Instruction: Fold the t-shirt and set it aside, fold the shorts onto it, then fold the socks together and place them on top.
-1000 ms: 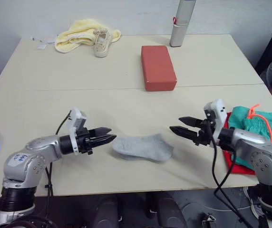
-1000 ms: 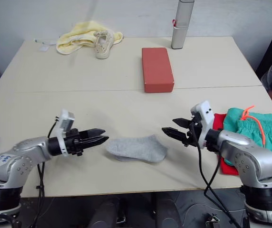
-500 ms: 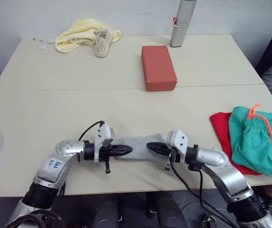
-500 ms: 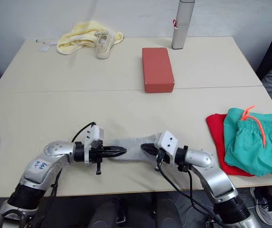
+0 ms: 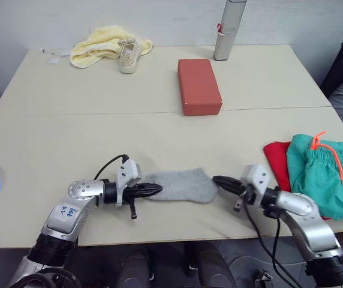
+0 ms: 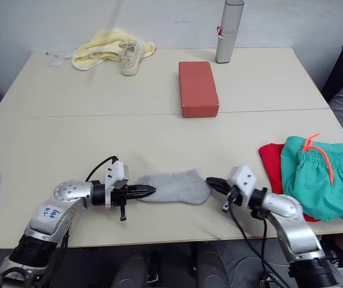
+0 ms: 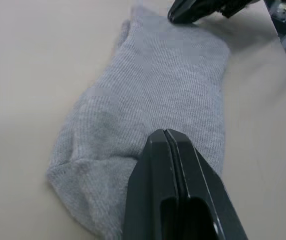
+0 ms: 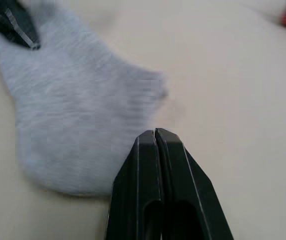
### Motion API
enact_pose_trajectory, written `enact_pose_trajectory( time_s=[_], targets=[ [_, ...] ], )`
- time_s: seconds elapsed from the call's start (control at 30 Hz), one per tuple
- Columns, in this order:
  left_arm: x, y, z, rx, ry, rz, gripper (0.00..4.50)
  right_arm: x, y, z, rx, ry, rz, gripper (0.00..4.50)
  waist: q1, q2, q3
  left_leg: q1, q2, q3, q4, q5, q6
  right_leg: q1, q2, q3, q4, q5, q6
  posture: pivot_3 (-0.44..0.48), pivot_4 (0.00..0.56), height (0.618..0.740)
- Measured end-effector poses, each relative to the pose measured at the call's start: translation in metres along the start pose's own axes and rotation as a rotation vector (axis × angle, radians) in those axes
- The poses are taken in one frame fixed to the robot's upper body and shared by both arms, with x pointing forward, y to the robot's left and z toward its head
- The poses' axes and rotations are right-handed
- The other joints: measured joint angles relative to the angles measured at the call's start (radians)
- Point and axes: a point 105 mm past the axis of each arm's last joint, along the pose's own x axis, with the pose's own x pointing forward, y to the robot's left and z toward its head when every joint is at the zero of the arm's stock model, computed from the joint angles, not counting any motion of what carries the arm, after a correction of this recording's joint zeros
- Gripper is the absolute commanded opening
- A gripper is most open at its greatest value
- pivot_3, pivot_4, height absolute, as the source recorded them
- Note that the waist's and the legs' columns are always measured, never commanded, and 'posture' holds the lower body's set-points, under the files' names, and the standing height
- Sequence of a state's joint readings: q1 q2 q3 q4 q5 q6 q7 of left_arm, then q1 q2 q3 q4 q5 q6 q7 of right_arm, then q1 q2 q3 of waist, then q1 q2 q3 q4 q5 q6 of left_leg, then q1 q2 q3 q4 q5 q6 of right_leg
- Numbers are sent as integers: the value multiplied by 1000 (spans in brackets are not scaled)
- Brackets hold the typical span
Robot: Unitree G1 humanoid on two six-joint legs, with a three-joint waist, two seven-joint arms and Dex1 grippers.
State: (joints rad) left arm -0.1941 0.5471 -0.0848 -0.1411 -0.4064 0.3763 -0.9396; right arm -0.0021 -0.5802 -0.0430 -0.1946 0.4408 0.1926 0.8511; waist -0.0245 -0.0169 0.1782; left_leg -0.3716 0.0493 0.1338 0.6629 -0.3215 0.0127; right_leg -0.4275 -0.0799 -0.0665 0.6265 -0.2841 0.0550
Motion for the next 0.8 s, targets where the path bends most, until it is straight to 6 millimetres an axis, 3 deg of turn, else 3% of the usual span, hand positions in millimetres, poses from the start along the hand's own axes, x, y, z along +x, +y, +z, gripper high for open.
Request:
enact_pose_trajectory(
  time_s=[0.13,0.2,0.4,0.47,0.57,0.67,0.8],
  targets=[
    [-23,6,43,95,-138,9,0,-18,4,32,8,-67,3,1661,-1,0,0,0,0,-1,0,0,-1,0,0,-1,0,0,-1,0,150,740],
    [-38,8,53,150,-123,14,0,-25,1,39,-27,-58,-32,2422,-2,0,0,1,0,0,0,0,-1,1,0,-1,0,0,-1,0,150,740],
    [-64,8,49,199,-79,9,0,-38,-12,42,-53,0,-178,4454,0,1,0,0,0,0,0,0,-1,0,0,-1,-1,-1,-1,0,150,740],
    [-74,8,40,177,-53,11,0,-43,-14,41,-44,9,-209,4454,0,1,0,0,0,0,-1,0,-1,0,1,0,-1,-1,-1,0,150,740],
    [-88,13,29,131,-15,43,574,-55,-11,42,-45,1,-216,4500,0,1,0,0,0,0,-1,-1,-1,0,1,-1,-1,-1,-1,0,150,740],
    [-100,18,31,168,-29,91,1473,-69,-3,35,-85,35,-196,4500,5,1,0,0,0,0,-1,-1,0,0,1,-1,-2,-1,-1,0,150,740],
    [-127,20,17,174,50,135,2709,-87,1,20,-139,138,-212,4500,2,1,0,0,0,1,-1,-1,0,0,1,0,-2,-1,-1,0,150,740]
  ],
)
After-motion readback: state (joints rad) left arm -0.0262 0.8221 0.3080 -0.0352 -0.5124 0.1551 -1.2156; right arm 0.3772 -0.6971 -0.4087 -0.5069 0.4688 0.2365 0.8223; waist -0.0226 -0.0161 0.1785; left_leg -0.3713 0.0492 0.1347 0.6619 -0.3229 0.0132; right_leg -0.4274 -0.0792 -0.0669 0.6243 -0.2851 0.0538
